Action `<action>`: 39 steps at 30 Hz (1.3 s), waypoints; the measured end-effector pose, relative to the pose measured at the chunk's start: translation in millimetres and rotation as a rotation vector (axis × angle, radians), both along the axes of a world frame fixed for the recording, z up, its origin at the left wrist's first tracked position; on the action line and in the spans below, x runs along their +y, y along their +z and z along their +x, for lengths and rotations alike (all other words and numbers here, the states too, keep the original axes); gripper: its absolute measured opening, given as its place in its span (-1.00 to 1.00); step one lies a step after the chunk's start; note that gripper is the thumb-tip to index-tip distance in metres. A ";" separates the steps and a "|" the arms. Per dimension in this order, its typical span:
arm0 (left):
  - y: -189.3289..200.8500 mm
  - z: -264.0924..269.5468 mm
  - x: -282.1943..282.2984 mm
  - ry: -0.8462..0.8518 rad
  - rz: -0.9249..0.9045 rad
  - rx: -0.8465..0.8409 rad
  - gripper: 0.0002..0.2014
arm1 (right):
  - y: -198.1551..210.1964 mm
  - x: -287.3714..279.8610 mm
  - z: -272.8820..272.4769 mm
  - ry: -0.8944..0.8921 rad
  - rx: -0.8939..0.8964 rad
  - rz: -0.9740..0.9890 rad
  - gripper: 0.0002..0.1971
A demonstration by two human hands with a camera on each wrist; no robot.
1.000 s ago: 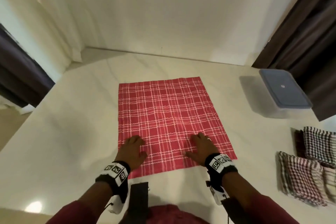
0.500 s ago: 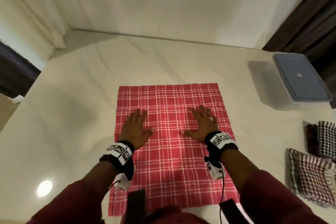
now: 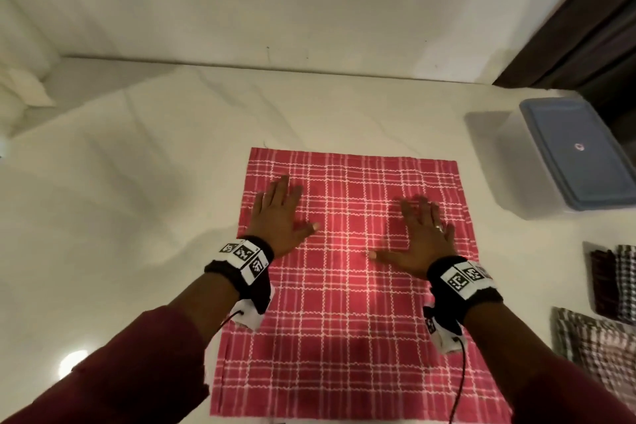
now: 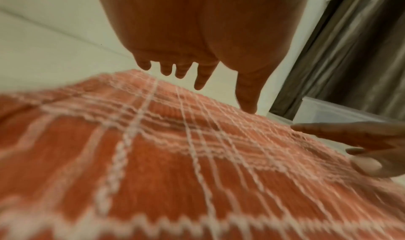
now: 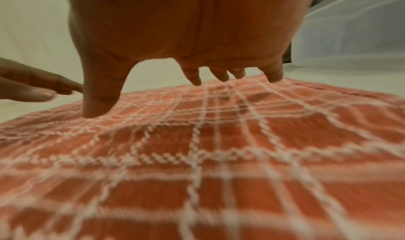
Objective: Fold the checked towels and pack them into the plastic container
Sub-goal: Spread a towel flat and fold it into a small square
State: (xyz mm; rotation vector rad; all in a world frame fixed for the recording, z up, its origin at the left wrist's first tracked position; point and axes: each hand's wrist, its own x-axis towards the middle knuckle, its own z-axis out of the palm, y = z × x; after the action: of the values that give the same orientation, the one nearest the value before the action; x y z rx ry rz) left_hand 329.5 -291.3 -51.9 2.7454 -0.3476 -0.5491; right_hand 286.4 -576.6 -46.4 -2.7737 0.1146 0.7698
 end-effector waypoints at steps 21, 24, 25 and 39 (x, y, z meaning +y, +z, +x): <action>-8.5 78.2 32.4 -0.251 0.452 0.297 0.70 | -16.6 95.5 101.3 0.505 0.076 -0.031 0.57; -3.2 79.0 31.3 -0.247 0.442 0.324 0.70 | -10.1 31.2 88.8 0.327 0.071 -0.022 0.51; -1.7 79.5 30.8 -0.247 0.438 0.327 0.69 | -7.3 6.9 83.8 0.257 0.070 -0.035 0.50; 16.7 -43.5 37.2 -0.263 0.083 0.094 0.21 | 17.0 135.5 -5.1 0.506 0.038 0.290 0.56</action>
State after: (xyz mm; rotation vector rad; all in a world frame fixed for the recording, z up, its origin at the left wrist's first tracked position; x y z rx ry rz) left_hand 286.0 -254.1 -35.1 2.7582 -0.6836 -0.7722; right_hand 281.3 -441.0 -29.4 -2.5252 -0.6611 0.8691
